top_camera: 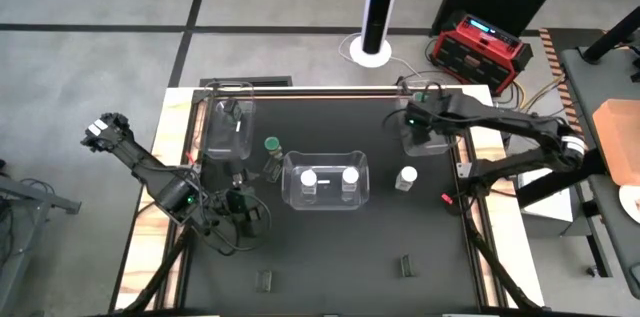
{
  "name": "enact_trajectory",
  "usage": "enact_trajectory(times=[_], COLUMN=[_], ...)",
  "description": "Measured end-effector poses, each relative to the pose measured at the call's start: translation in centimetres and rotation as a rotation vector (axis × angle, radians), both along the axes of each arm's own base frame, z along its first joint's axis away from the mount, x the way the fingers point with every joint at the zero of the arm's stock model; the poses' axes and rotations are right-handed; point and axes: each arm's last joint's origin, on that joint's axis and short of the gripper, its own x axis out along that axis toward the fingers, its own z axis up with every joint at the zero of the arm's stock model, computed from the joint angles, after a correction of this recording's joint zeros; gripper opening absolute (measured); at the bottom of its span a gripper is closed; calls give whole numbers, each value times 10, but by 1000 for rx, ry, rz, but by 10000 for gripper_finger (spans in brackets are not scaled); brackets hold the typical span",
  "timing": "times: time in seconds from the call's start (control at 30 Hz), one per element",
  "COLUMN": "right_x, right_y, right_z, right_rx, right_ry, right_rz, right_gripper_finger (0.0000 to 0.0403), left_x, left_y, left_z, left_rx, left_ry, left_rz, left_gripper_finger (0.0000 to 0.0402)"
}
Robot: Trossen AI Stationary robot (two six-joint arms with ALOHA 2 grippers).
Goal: Sort spices by type
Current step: Put the green seasoning bottle into the top right transparent bin
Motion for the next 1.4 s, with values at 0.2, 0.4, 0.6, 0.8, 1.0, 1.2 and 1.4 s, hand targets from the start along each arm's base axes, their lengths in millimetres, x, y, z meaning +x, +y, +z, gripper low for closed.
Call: enact_trajectory(times=[0.2,0.4,0.6,0.8,1.0,1.2,1.4], right_x=[-5,1,4,3,7,4,4], right_y=[3,-1,-8,-17,-27,-33,-33], right_z=[-17,-43,-50,-50,-55,-53,-40], right_rx=[5,-14,-54,-84,-114,-146,-180], right_ry=[16,-23,-25,-14,-34,-4,-27], right_rz=[-27,8,8,9,45,37,46], right_gripper_finger=[9,9,9,9,9,9,9], left_x=[0,0,0,0,0,0,0], left_y=[1,1,1,1,1,1,1], left_z=[0,0,0,0,0,0,0], left_rx=[0,0,0,0,0,1,1], left_ry=[0,0,0,0,0,0,0], left_rz=[4,4,3,3,3,3,3], left_gripper_finger=[241,241,241,241,241,241,241])
